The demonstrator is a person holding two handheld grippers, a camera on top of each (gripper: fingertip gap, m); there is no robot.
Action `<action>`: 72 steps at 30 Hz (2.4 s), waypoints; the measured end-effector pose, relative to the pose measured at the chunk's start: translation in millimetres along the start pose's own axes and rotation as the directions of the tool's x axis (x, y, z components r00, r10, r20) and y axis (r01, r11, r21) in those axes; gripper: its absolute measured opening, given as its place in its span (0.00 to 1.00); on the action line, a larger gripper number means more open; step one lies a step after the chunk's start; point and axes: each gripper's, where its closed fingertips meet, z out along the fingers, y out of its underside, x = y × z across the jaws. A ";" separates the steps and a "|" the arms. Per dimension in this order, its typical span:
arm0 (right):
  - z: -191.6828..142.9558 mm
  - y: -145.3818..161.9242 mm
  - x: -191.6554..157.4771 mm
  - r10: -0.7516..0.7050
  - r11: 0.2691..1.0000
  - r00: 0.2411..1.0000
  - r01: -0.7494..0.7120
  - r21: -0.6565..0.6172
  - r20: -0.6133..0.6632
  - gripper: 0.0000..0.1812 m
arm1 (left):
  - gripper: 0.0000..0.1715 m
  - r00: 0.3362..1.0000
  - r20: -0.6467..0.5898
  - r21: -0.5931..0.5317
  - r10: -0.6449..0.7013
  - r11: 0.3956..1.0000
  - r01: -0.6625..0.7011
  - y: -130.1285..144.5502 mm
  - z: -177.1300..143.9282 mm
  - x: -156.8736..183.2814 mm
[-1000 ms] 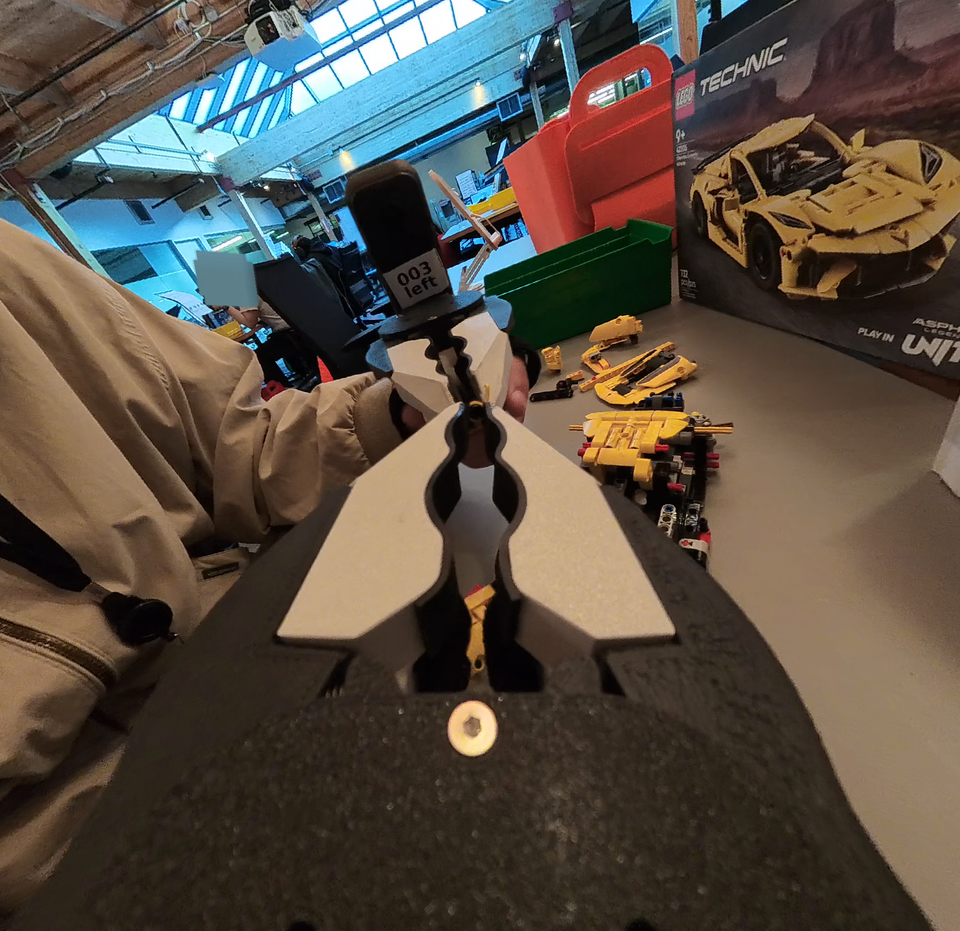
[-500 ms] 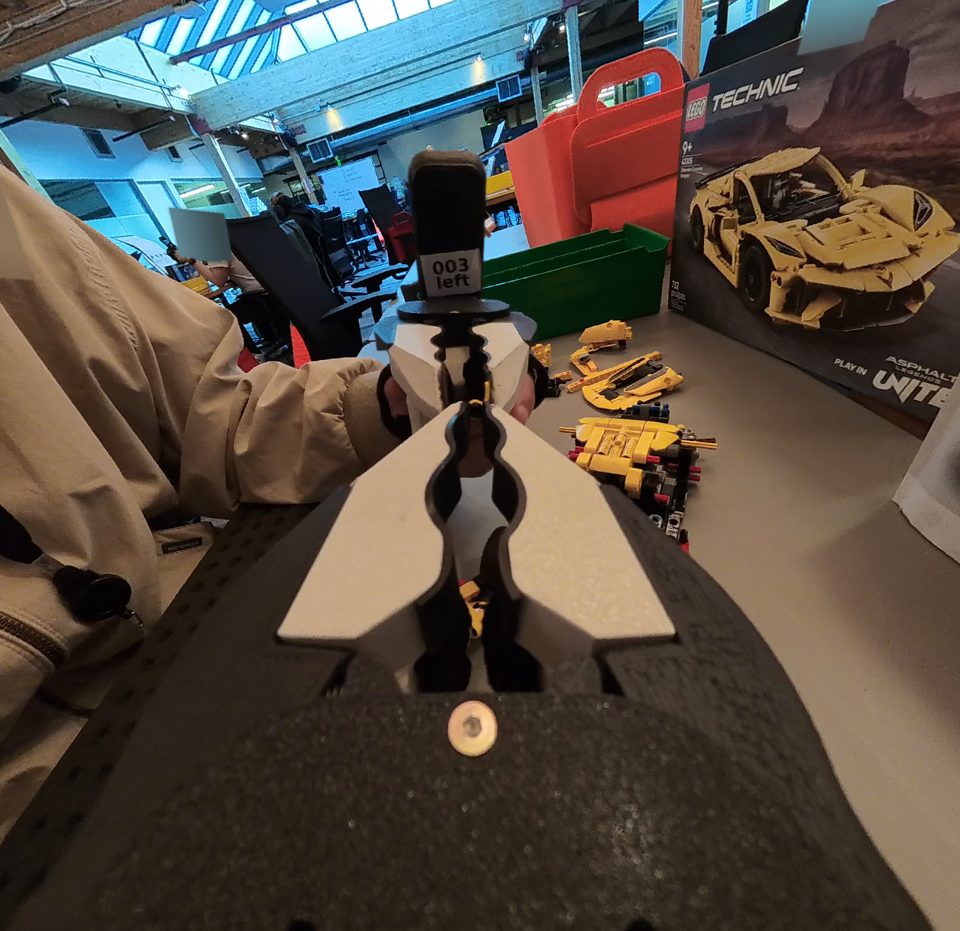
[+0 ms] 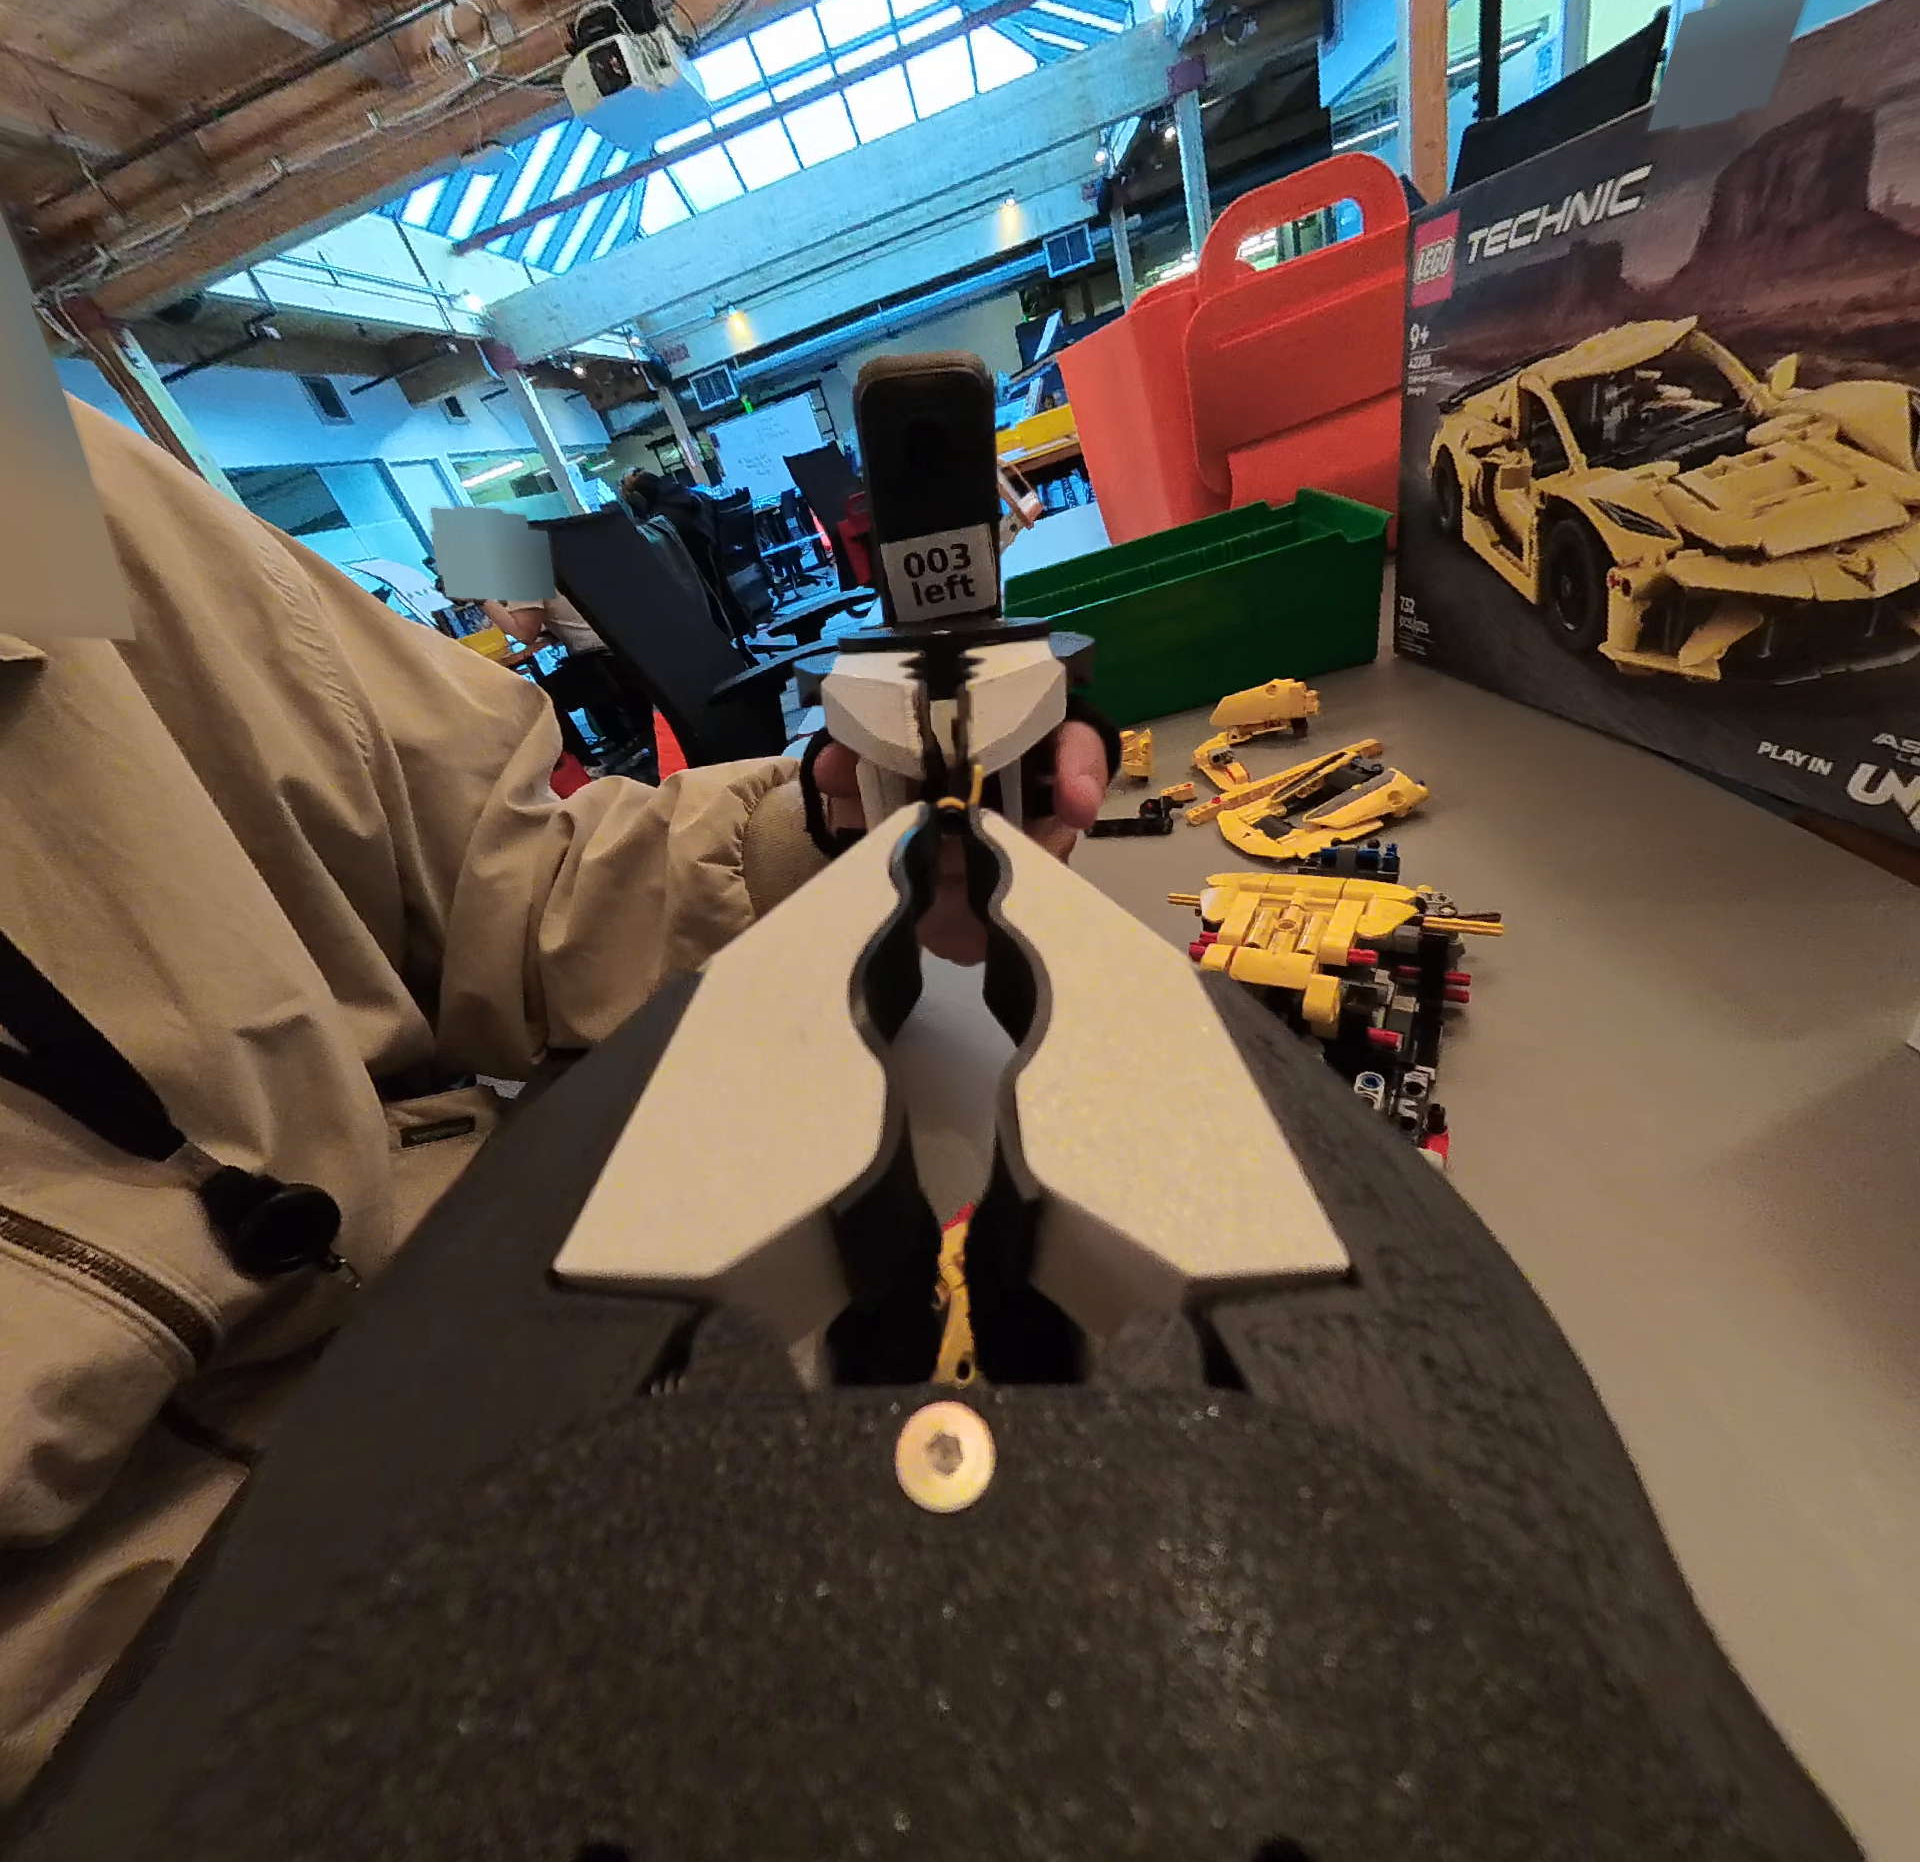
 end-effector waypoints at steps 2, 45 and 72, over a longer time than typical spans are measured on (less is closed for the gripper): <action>-0.3 -1.0 -2.4 0.004 1.000 1.000 -0.004 0.006 0.014 0.01 | 0.05 1.000 0.014 0.014 -0.014 1.000 0.014 -2.1 -0.1 -2.9; -11.4 6.1 -6.6 -0.007 0.994 0.999 0.012 -0.106 0.046 0.01 | 0.00 0.991 -0.042 -0.177 0.130 0.975 -0.136 19.8 4.0 6.5; -12.0 3.4 -1.1 -0.011 0.996 1.000 0.011 -0.083 0.000 0.01 | 0.04 0.998 -0.063 -0.140 -0.018 0.990 0.009 24.5 6.5 3.7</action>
